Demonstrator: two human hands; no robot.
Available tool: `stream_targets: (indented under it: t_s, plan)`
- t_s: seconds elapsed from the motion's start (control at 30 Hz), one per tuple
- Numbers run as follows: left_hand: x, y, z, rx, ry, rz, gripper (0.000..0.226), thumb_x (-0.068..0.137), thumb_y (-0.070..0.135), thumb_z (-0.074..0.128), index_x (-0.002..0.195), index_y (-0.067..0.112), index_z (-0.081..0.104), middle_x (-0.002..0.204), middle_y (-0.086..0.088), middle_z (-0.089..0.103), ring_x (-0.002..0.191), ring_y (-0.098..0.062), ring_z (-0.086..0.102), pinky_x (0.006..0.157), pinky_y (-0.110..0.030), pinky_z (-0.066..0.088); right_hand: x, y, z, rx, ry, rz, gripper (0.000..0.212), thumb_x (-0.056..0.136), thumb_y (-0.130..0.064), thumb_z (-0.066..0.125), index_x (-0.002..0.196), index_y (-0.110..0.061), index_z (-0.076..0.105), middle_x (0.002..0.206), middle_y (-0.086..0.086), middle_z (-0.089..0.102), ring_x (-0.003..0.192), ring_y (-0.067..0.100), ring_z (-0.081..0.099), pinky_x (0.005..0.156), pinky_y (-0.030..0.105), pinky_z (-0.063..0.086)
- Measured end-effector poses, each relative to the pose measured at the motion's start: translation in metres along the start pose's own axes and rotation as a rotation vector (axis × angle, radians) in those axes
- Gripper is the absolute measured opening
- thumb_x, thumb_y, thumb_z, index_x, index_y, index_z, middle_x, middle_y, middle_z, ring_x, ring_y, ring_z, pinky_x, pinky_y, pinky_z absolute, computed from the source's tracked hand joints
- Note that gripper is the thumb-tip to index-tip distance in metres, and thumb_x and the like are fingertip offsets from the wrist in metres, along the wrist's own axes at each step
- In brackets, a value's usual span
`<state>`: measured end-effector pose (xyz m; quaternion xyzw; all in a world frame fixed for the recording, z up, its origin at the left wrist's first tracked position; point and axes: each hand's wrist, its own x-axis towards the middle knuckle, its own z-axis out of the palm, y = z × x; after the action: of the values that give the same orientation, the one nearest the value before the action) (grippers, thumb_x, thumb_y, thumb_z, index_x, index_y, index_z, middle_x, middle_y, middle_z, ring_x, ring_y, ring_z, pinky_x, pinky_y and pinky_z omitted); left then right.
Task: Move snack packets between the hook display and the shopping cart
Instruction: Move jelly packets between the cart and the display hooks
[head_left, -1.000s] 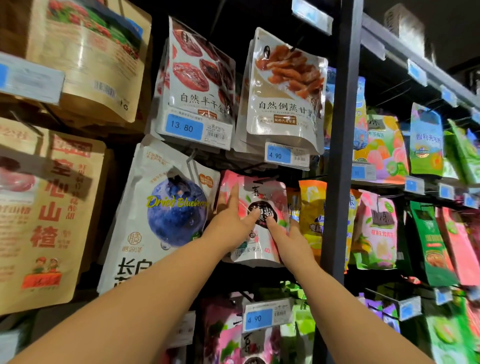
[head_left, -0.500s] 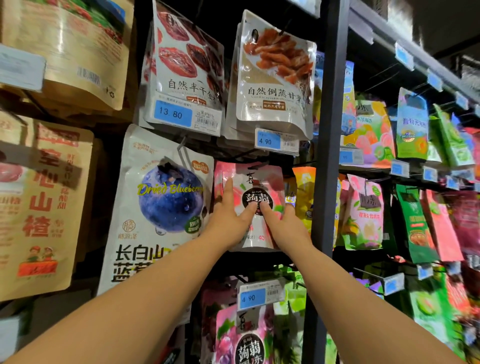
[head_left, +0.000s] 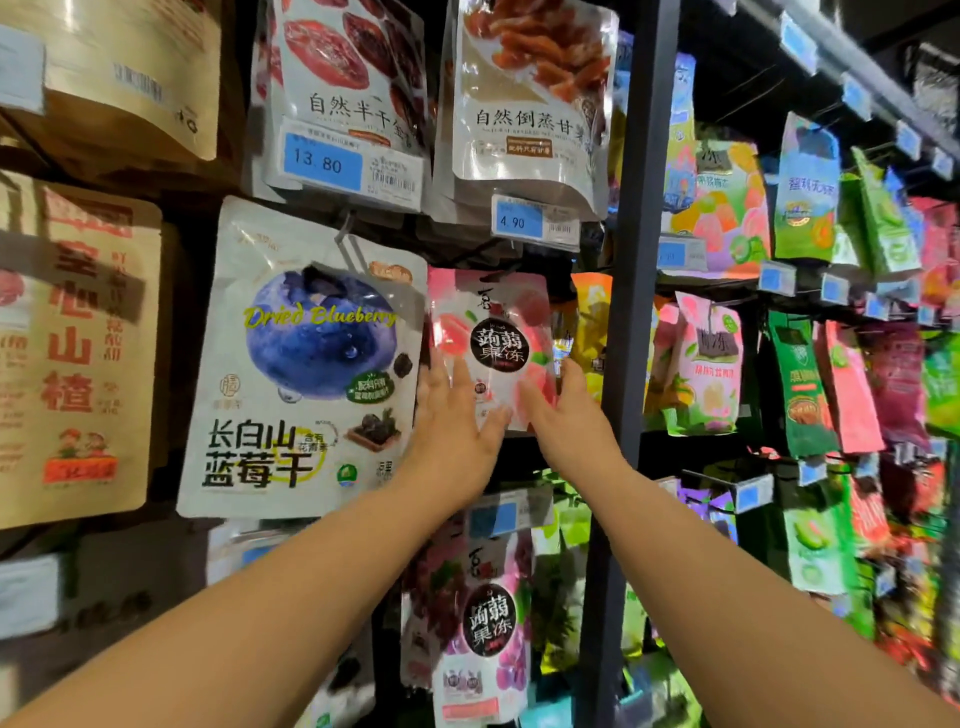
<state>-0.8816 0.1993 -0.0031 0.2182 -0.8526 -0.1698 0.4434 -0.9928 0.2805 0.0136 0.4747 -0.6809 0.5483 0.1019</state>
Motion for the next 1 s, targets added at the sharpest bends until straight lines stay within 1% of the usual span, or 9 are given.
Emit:
stream_targets:
  t_s: [0.2,0.33,0.43,0.5,0.57,0.7,0.83,0.93,1.0]
  plan:
    - [-0.085,0.007,0.044,0.036,-0.057,0.116,0.074,0.099,0.045,0.034,0.151,0.018,-0.011,0.145,0.011,-0.036,0.135,-0.007,-0.036,0.114,-0.028,-0.014,-0.092,0.058,-0.017,-0.024,0.079,-0.127,0.050,0.092,-0.043,0.045,0.136,-0.020,0.045,0.125,-0.009,0.050,0.118,0.010,0.049,0.100,0.026,0.039]
    - [-0.159,0.011,0.116,0.041,-0.319,0.120,0.078,0.090,0.065,0.010,0.148,0.021,-0.018,0.140,0.010,-0.045,0.129,-0.009,-0.046,0.110,-0.023,-0.020,-0.181,0.126,-0.034,-0.118,0.078,0.112,0.053,0.089,-0.048,0.040,0.133,-0.020,0.048,0.117,-0.007,0.050,0.104,0.009,0.051,0.087,0.009,0.036]
    - [-0.215,0.020,0.176,0.000,-0.572,0.127,0.105,0.065,0.081,-0.019,0.150,0.018,-0.016,0.141,0.010,-0.042,0.129,-0.010,-0.044,0.111,-0.024,-0.017,-0.244,0.180,-0.057,-0.211,0.032,0.337,0.049,0.096,-0.043,0.042,0.135,-0.015,0.048,0.118,-0.003,0.049,0.105,0.011,0.052,0.087,0.018,0.037]
    - [-0.251,0.025,0.213,-0.010,-0.772,0.076,0.094,0.078,0.076,-0.005,0.151,0.018,-0.011,0.149,0.009,-0.032,0.138,-0.011,-0.032,0.111,-0.022,-0.014,-0.286,0.211,-0.076,-0.261,0.000,0.487,0.041,0.100,-0.041,0.042,0.133,-0.019,0.049,0.117,-0.006,0.049,0.102,0.011,0.051,0.086,0.026,0.039]
    - [-0.286,0.032,0.241,-0.020,-0.988,0.056,0.068,0.099,0.051,0.024,0.154,0.018,0.000,0.161,0.003,-0.005,0.148,-0.016,-0.006,0.116,-0.027,-0.002,-0.331,0.236,-0.099,-0.345,-0.037,0.619,0.046,0.096,-0.054,0.036,0.128,-0.024,0.051,0.115,-0.002,0.053,0.102,0.017,0.054,0.085,0.032,0.042]
    - [-0.357,0.046,0.275,-0.038,-1.181,0.182,0.041,0.100,0.037,0.039,0.136,0.018,0.043,0.128,-0.007,0.048,0.124,-0.026,0.041,0.098,-0.034,0.035,-0.434,0.275,-0.145,-0.436,-0.135,0.965,0.043,0.102,-0.039,0.041,0.136,-0.015,0.044,0.130,0.007,0.046,0.121,0.025,0.051,0.100,0.040,0.043]
    - [-0.419,0.045,0.298,-0.002,-1.381,0.197,0.024,0.095,0.040,0.044,0.099,0.019,0.055,0.102,-0.007,0.060,0.103,-0.031,0.057,0.078,-0.033,0.044,-0.518,0.295,-0.187,-0.489,-0.172,1.221,0.040,0.102,-0.034,0.044,0.134,-0.011,0.049,0.130,0.012,0.054,0.117,0.028,0.053,0.096,0.037,0.043]
    - [-0.445,0.045,0.305,0.110,-1.490,0.298,0.039,0.097,0.053,0.037,0.108,0.024,0.059,0.111,-0.005,0.063,0.108,-0.029,0.057,0.083,-0.036,0.044,-0.573,0.307,-0.215,-0.436,-0.211,1.366,0.027,0.101,-0.031,0.047,0.126,-0.020,0.049,0.113,0.011,0.060,0.085,0.016,0.059,0.072,0.030,0.051]
    - [-0.449,0.048,0.309,0.115,-1.512,0.271,0.042,0.095,0.057,0.037,0.110,0.026,0.061,0.115,-0.001,0.064,0.110,-0.025,0.057,0.084,-0.033,0.043,-0.615,0.321,-0.236,-0.424,-0.230,1.456,0.024,0.101,-0.031,0.048,0.123,-0.024,0.054,0.102,0.010,0.063,0.073,0.016,0.056,0.063,0.039,0.048]
